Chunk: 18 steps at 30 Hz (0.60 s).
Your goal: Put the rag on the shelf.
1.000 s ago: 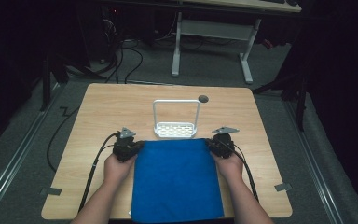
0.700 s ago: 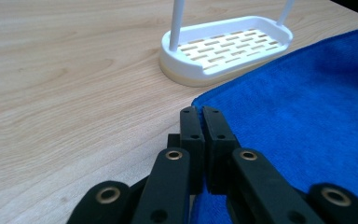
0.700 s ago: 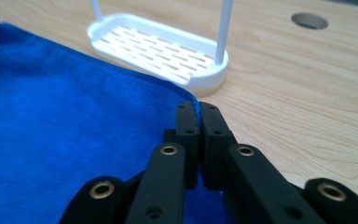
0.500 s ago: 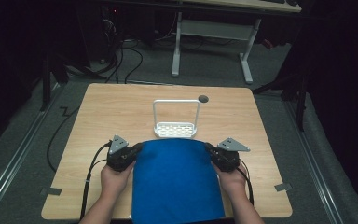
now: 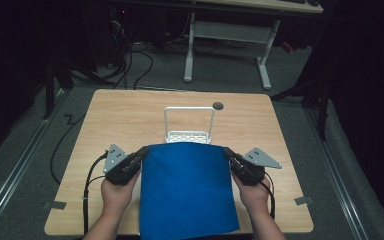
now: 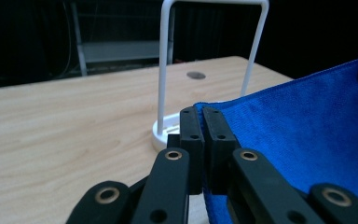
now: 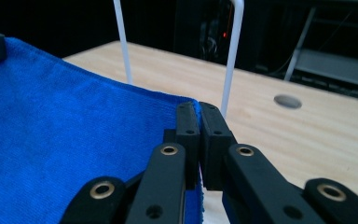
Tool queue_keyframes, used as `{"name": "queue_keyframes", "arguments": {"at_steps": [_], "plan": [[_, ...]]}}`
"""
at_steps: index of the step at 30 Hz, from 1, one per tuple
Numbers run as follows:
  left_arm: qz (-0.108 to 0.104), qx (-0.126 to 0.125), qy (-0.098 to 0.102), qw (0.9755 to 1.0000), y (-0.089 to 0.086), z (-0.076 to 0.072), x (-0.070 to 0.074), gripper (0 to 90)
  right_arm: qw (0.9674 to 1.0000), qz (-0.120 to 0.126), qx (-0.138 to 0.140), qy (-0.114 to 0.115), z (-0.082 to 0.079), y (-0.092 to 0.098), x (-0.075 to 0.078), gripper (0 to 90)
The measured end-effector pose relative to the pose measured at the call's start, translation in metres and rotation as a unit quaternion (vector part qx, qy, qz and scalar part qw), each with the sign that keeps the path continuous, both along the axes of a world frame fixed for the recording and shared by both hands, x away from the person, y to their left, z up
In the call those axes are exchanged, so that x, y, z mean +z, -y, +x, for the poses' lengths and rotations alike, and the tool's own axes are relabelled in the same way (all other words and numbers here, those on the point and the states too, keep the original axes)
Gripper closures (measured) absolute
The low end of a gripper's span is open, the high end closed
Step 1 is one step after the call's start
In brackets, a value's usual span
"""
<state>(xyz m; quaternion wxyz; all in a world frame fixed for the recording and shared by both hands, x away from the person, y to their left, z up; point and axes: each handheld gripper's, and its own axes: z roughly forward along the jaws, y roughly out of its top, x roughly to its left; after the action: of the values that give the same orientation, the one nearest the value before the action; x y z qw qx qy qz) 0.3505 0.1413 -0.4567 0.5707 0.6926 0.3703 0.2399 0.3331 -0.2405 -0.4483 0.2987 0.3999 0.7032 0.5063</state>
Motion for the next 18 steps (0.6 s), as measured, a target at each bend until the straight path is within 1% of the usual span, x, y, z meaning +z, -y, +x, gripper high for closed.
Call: {"name": "queue_keyframes", "arguments": {"at_steps": [1,2,7,14,16,17,18], "plan": [[-0.006,-0.002,0.009,0.9999,-0.001,-0.003,0.006,88.0,0.9999,0.005,0.002,0.011,-0.003,0.001,0.006,88.3],[-0.006,-0.002,0.009,0.9999,-0.001,-0.003,0.006,88.0,0.9999,0.005,0.002,0.011,-0.003,0.001,0.006,88.3],[-0.013,-0.004,0.043,0.999,-0.001,-0.013,0.021,88.0,0.9991,0.025,0.008,0.032,-0.013,0.001,0.022,88.3],[-0.029,-0.009,0.083,0.9961,-0.002,-0.027,0.042,88.0,0.9967,0.036,0.014,0.071,-0.027,-0.001,0.045,88.3],[-0.034,-0.01,0.093,0.995,-0.003,-0.03,0.047,88.0,0.9959,0.038,0.014,0.081,-0.03,-0.002,0.05,88.3],[-0.035,-0.011,0.103,0.994,-0.003,-0.034,0.053,88.0,0.9949,0.041,0.017,0.09,-0.033,-0.002,0.055,88.3],[-0.035,-0.011,0.103,0.994,-0.003,-0.034,0.053,88.0,0.9949,0.041,0.017,0.09,-0.033,-0.002,0.055,88.3]]}}
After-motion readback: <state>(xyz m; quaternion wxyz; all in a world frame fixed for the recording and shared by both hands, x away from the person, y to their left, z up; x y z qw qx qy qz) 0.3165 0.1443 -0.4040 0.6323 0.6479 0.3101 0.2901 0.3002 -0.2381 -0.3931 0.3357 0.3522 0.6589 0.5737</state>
